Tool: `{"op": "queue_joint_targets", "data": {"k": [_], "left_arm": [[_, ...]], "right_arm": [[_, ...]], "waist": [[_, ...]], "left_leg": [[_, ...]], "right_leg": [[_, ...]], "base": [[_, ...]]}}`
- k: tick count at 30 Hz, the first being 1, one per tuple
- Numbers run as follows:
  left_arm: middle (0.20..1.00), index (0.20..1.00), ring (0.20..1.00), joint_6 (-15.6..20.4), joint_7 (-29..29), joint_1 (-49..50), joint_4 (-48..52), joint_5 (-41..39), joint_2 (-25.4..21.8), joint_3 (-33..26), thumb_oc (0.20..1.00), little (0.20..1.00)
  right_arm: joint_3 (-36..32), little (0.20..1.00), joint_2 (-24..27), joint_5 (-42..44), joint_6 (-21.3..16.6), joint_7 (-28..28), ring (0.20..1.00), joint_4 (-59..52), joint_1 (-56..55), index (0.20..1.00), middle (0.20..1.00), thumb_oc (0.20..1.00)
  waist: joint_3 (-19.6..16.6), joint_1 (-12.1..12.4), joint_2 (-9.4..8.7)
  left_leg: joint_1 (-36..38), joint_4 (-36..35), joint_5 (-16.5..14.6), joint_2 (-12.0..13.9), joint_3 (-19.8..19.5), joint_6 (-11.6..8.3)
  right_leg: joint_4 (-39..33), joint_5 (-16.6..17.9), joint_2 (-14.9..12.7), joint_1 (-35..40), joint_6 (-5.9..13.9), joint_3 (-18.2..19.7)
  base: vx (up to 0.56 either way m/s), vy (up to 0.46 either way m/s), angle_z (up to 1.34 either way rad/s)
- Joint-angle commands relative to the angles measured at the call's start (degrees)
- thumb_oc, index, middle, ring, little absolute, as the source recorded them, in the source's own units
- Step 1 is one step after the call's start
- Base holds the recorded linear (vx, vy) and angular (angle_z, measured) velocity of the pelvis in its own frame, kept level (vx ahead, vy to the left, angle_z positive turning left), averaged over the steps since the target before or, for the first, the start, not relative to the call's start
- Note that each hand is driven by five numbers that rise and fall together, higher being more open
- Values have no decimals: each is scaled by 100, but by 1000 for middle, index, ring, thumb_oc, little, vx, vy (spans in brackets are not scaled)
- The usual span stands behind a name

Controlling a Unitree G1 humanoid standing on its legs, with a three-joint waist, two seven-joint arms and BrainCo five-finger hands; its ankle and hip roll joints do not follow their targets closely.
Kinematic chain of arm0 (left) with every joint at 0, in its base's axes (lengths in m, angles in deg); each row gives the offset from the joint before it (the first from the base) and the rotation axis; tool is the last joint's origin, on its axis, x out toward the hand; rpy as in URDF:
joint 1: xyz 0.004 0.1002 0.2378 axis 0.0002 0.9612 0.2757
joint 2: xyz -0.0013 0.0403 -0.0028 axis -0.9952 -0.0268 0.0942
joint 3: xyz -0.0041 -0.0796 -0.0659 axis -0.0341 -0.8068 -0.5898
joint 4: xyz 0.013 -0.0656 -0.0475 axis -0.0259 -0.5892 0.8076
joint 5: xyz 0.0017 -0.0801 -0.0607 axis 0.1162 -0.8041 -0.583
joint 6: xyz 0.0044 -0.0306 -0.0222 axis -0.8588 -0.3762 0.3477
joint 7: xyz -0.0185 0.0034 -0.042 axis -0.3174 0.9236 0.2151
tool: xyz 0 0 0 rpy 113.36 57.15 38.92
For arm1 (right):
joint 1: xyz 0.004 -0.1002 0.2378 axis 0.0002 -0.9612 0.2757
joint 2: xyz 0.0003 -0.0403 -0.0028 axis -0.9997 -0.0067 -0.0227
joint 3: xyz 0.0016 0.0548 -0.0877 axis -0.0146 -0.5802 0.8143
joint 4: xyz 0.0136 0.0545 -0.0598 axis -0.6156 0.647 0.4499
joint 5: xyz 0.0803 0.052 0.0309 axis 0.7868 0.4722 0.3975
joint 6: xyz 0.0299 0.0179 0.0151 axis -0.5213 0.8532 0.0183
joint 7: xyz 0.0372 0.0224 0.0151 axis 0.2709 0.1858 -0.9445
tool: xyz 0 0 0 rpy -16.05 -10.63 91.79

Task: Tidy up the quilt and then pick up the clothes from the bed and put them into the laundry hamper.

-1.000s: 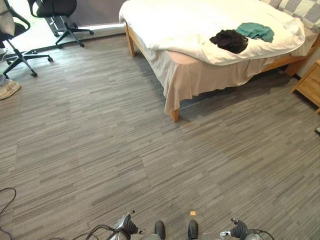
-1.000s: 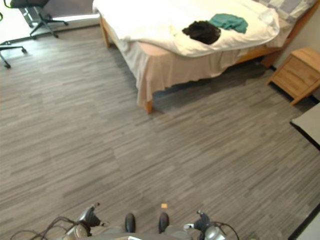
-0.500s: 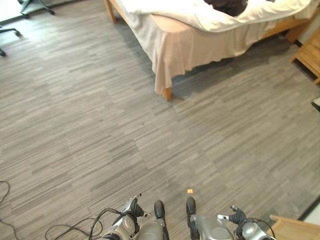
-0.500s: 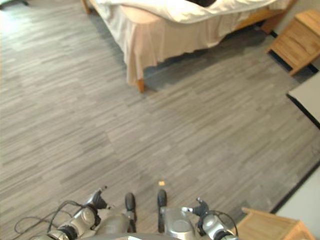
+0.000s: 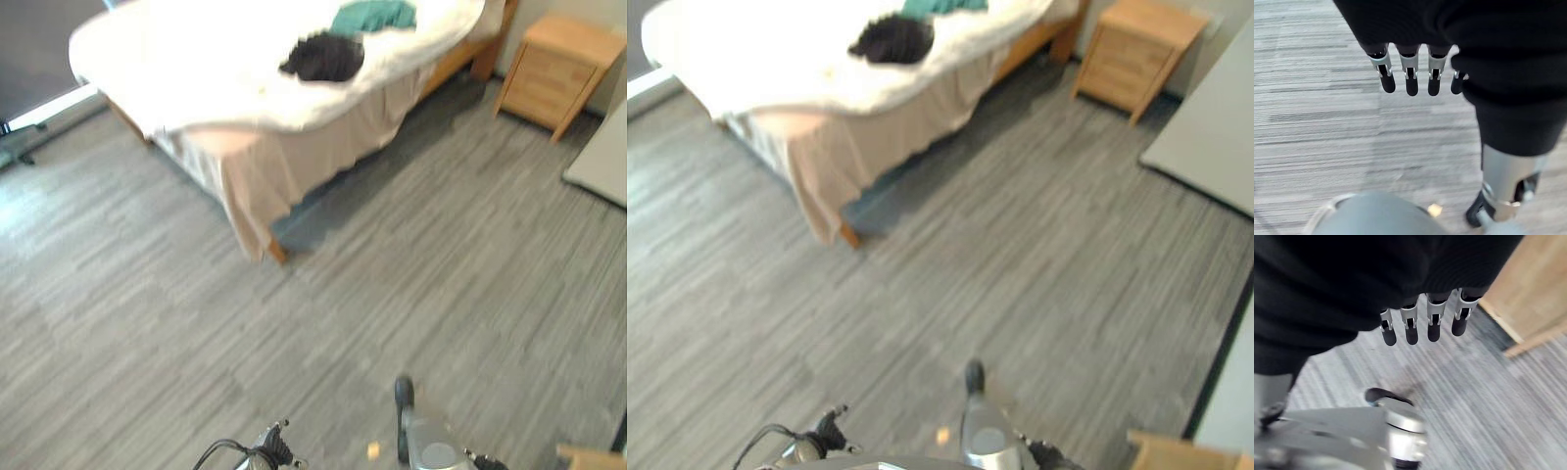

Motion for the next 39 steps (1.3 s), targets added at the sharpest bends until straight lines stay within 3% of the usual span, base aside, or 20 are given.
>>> {"op": "queue_joint_targets", "data": {"k": [1,4,5,6,7,9,10,12,13,14,16,17,19,20,22,28,33,35,38,39], "left_arm": [[1000,1000,1000,-11,-251,-825,30,-509,-454,-59,1000,1000],[1000,1000,1000,57,-400,-699,15,-492,-447,-181,1000,1000],[1000,1000,1000,57,-400,-699,15,-492,-448,-181,1000,1000],[1000,1000,1000,60,-412,-641,-11,-460,-382,-169,1000,1000],[1000,1000,1000,39,-271,-442,-117,-437,-260,-230,1000,1000],[1000,1000,1000,3,-251,-409,-182,-423,-264,-268,1000,1000],[1000,1000,1000,2,-210,-421,-227,-393,-271,-316,1000,1000],[1000,1000,1000,-20,-241,-462,-217,-412,-297,-340,1000,1000],[1000,1000,1000,-20,-241,-462,-217,-412,-297,-340,1000,1000],[1000,1000,1000,-62,-330,-505,-196,-343,-326,-353,1000,1000],[1000,1000,1000,-81,-374,-607,-177,-327,-374,-305,1000,1000],[1000,1000,1000,-44,-406,-716,-187,-234,-437,-216,1000,1000],[1000,1000,1000,-36,-407,-792,-173,-204,-464,-149,1000,1000],[1000,1000,1000,-21,-356,-836,-179,-137,-567,-158,1000,1000],[1000,1000,1000,-28,-318,-883,-248,-117,-537,-33,1000,1000],[1000,1000,1000,77,-374,-762,-67,8,-273,247,1000,1000],[1000,1000,1000,43,-574,-880,28,114,-221,257,1000,1000],[1000,1000,1000,127,-809,-948,321,36,-481,94,1000,1000],[1000,1000,1000,370,-1282,-1890,1630,-453,-1782,-541,1000,1000],[1000,1000,1000,366,-1278,-1886,1638,-454,-1789,-543,1000,1000]], "right_arm": [[167,1000,-38,-220,71,6,1000,-105,518,1000,1000,1000],[333,1000,-47,-342,59,16,1000,-195,888,1000,1000,1000],[333,1000,-48,-342,59,16,1000,-195,888,1000,1000,1000],[371,1000,-58,-344,28,31,1000,-258,936,1000,1000,1000],[350,1000,12,-355,-60,58,1000,-376,903,1000,1000,1000],[336,1000,-14,-412,-65,26,1000,-376,901,1000,1000,1000],[351,1000,-60,-503,-49,19,1000,-348,875,1000,1000,1000],[404,1000,-176,-645,-49,6,1000,-357,866,1000,1000,1000],[404,1000,-176,-645,-49,6,1000,-357,866,1000,1000,1000],[450,1000,-230,-739,-43,-66,1000,-399,874,1000,1000,1000],[452,1000,-245,-732,-43,-91,1000,-481,974,1000,1000,1000],[554,1000,-307,-839,-35,-90,1000,-465,919,1000,1000,1000],[580,1000,-307,-843,-22,-92,1000,-435,905,1000,1000,1000],[519,1000,-289,-805,78,-151,1000,-278,741,1000,1000,1000],[453,1000,-250,-775,164,-198,1000,-182,722,1000,1000,1000],[542,1000,-78,-866,81,-200,1000,-183,768,1000,1000,1000],[281,1000,82,-750,85,-76,1000,-76,715,1000,1000,1000],[214,1000,123,-741,59,-17,1000,32,651,1000,1000,1000],[-12,1000,216,-411,-54,51,1000,-18,435,1000,1000,1000],[-10,1000,212,-411,-54,51,1000,-19,435,1000,1000,1000]], "waist": [[768,346,-415],[799,813,-526],[797,816,-530],[758,912,-492],[553,1033,-330],[485,975,-345],[448,906,-340],[378,869,-380],[376,868,-381],[485,707,-265],[606,589,-117],[666,460,-102],[635,406,-91],[529,201,-185],[512,194,-228],[482,203,-157],[364,-34,30],[312,-34,94],[300,-44,95],[302,-48,90]], "left_leg": [[-269,270,330,-591,-88,556],[-1068,-206,-18,-951,57,597],[-1066,-215,-13,-955,62,598],[-1118,-955,-8,-1031,219,643],[-1140,-3033,362,-1203,986,607],[-848,-3390,208,-1297,1149,626],[-539,-3706,258,-1335,1522,785],[-248,-3878,97,-1516,1508,929],[-250,-3878,98,-1516,1507,929],[124,-3953,-30,-1466,1508,1025],[308,-4017,-34,-1321,1381,1023],[465,-4032,-100,-1274,1101,932],[462,-4032,-138,-1247,941,875],[619,-4032,-342,-1114,436,642],[674,-4013,-308,-1014,400,569],[574,-3781,-123,-744,413,351],[630,-3993,211,-513,1640,239],[671,-4010,274,-457,1654,186],[616,-4032,495,-333,1739,46],[618,-4032,495,-334,1737,47]], "right_leg": [[-32,-386,-312,376,500,137],[-32,-683,-399,784,636,424],[-32,-682,-403,781,636,427],[-32,-772,-396,934,701,473],[-32,-1191,-167,1478,768,398],[-32,-1266,-167,1550,805,333],[303,-1259,-114,1556,819,147],[1598,-1042,-148,1224,1156,-70],[1600,-1043,-149,1222,1156,-70],[3075,-448,-347,542,1714,-172],[3733,-301,-504,9,1749,-147],[2962,-788,-794,-93,1441,-103],[2435,-890,-822,-54,1311,59],[532,-432,-1057,-110,1366,1545],[563,-351,-1043,-197,1433,1823],[36,-416,-959,420,1300,1148],[-32,-561,-945,685,1207,596],[-32,-621,-909,789,1207,437],[-32,-640,-944,865,1254,176],[-32,-640,-945,868,1254,174]], "base": [[275,-49,-84],[389,14,-71],[350,74,-60],[801,143,-43],[808,146,-39],[564,69,-28],[459,41,6],[335,51,11],[377,43,70],[244,13,101],[412,-98,137],[396,-189,145],[430,-432,207],[551,-589,243],[317,-451,209],[121,-310,61],[74,-72,71],[147,-56,27],[74,-3,16],[63,0,42]]}}
